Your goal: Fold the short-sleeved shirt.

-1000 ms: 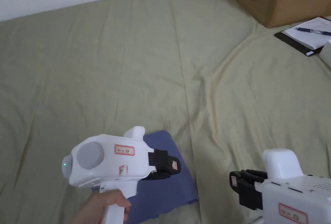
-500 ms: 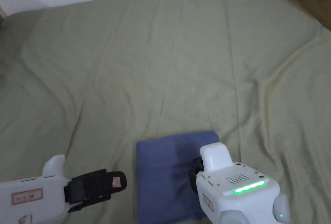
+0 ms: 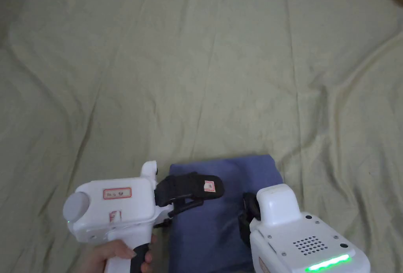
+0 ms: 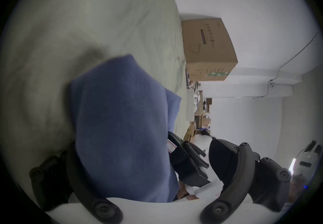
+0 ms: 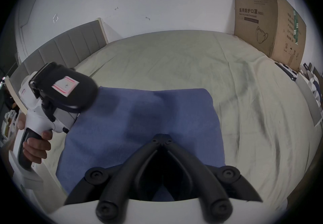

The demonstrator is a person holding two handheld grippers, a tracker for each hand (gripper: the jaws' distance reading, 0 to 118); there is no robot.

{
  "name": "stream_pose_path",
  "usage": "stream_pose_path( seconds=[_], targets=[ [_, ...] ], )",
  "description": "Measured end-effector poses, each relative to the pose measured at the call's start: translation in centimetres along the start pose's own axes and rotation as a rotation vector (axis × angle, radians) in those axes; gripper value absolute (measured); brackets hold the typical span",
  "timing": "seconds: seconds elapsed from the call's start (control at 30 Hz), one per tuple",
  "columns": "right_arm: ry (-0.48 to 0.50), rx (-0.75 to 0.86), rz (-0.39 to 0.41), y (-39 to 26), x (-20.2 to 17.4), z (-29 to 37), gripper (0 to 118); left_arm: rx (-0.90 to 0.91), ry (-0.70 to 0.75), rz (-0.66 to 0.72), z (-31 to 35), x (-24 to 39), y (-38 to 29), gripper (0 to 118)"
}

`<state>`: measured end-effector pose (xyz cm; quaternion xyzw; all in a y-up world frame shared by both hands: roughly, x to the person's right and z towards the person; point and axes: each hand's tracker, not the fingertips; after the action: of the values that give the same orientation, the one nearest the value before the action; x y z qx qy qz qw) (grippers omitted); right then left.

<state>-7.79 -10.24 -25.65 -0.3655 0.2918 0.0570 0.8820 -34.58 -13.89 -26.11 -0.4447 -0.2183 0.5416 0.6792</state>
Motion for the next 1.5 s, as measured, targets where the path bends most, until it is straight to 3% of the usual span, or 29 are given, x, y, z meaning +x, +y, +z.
stream_pose_path(
  seconds=[0.03,0.07,0.1,0.13,0.2,0.27,0.37,0.57,0.63,0.7,0.8,0.93,1.07,1.13,1.23,1.27,1.43,1.5],
  targets=[
    [0.002,0.000,-0.005,0.0,0.1,0.0,0,-0.023,0.027,-0.059,0.1,0.7,0.1,106],
    [-0.004,0.010,-0.035,0.0,0.1,0.1,0,-0.001,0.107,-0.076,0.5,1.1,0.1,71],
    [-0.005,0.022,-0.075,0.0,0.2,0.4,0,0.013,0.202,-0.064,1.2,0.6,0.4,24],
    [-0.020,0.035,-0.115,0.2,0.2,0.7,0,0.008,0.203,-0.012,1.5,-0.2,0.4,22],
    [-0.052,0.148,-0.166,1.0,-0.3,2.6,0,-0.007,0.084,0.005,2.6,-1.1,0.3,22],
    [-0.115,0.279,-0.108,2.2,-1.4,5.3,0,0.030,0.188,-0.014,4.1,-0.4,0.1,22],
    [-0.178,0.441,-0.025,4.2,-3.4,9.3,0,0.044,0.224,-0.064,7.8,0.6,0.3,22],
    [-0.305,0.656,-0.063,5.9,-6.4,15.0,0,0.098,0.490,-0.190,19.6,2.3,1.6,22],
    [-0.354,0.703,-0.022,6.0,-7.1,16.0,0,0.125,0.605,-0.193,24.0,2.7,2.4,22],
    [-0.403,0.714,0.008,6.1,-7.7,16.4,0,0.140,0.694,-0.200,28.3,2.3,3.2,22],
    [-0.390,0.697,0.008,6.7,-8.2,16.3,0,0.138,0.857,-0.178,33.5,0.9,5.1,22],
    [-0.387,0.691,-0.036,7.0,-8.7,15.8,0,0.098,1.048,-0.223,39.5,-1.0,7.9,22],
    [-0.400,0.634,0.011,7.0,-9.1,14.4,0,0.127,1.215,-0.244,42.5,-1.0,8.5,22],
    [-0.399,0.609,0.024,7.0,-9.5,14.0,0,0.114,1.299,-0.254,43.9,-1.5,9.2,35],
    [-0.394,0.586,0.066,7.2,-10.0,13.4,0,0.247,1.382,-0.298,44.6,-2.2,8.7,104],
    [-0.376,0.571,0.077,7.3,-10.1,13.2,0,0.289,1.347,-0.297,45.0,-2.0,8.3,117],
    [-0.350,0.553,0.089,7.5,-10.1,13.2,0,0.449,1.132,-0.212,47.0,-1.0,7.0,117],
    [-0.350,0.550,0.092,7.6,-9.9,13.4,0,0.493,1.100,-0.215,45.9,0.7,5.5,101]
  ],
)
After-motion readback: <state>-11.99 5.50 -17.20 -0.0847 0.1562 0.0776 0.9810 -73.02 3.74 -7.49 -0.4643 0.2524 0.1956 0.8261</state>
